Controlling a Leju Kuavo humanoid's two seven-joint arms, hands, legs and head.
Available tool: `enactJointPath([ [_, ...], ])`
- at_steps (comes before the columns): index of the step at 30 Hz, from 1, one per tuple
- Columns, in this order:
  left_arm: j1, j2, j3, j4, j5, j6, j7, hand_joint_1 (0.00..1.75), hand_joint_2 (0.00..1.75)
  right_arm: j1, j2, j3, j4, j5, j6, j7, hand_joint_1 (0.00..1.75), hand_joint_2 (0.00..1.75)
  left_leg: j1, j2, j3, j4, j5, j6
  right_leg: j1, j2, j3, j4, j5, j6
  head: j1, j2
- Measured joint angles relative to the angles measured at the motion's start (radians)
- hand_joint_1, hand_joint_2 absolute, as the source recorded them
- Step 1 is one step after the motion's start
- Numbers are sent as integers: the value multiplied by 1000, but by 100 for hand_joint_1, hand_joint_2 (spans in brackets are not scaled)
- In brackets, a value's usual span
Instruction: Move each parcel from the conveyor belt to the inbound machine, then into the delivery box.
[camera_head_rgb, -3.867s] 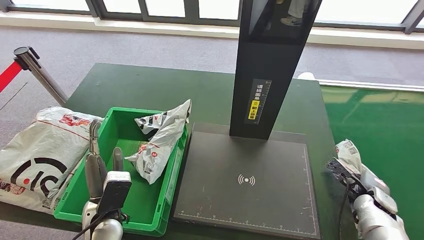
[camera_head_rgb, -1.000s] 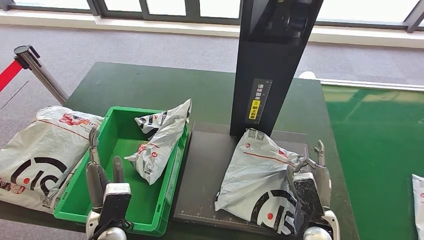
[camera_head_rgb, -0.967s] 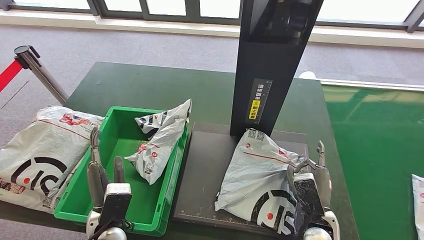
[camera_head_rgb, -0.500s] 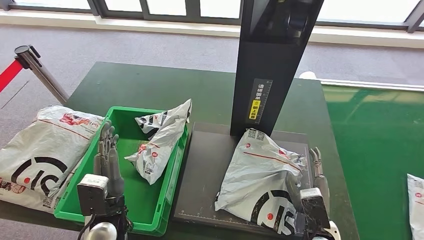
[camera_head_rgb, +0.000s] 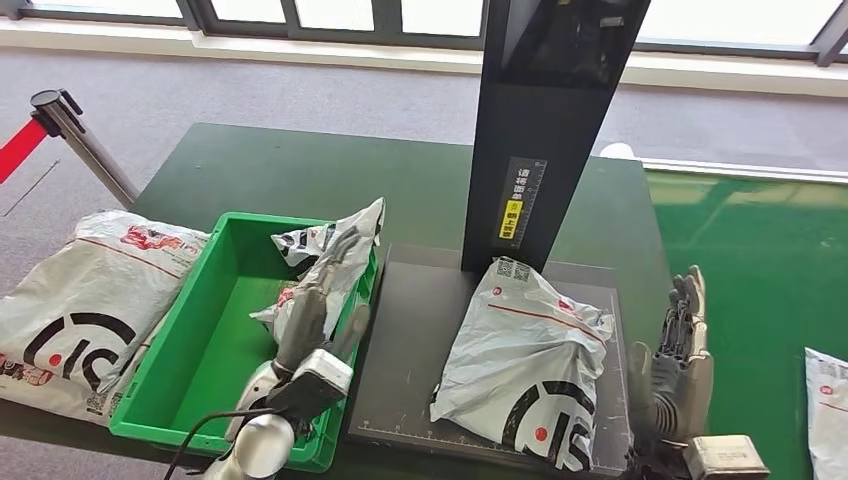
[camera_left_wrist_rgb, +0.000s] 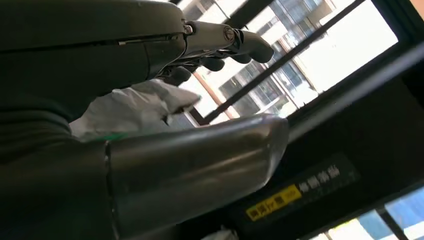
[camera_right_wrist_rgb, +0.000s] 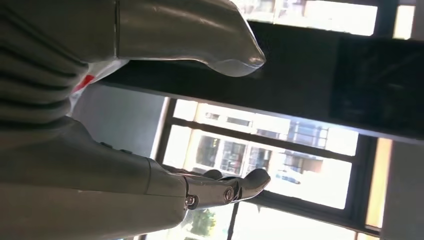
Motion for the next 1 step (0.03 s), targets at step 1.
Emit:
enactJointPath([
  [1, -14, 1, -11, 11, -20, -10, 4, 0, 175, 1, -1, 6, -11, -1, 10, 0, 0, 175, 0, 0, 0, 0, 0, 0, 0, 0, 0, 0, 0, 0, 0, 0],
])
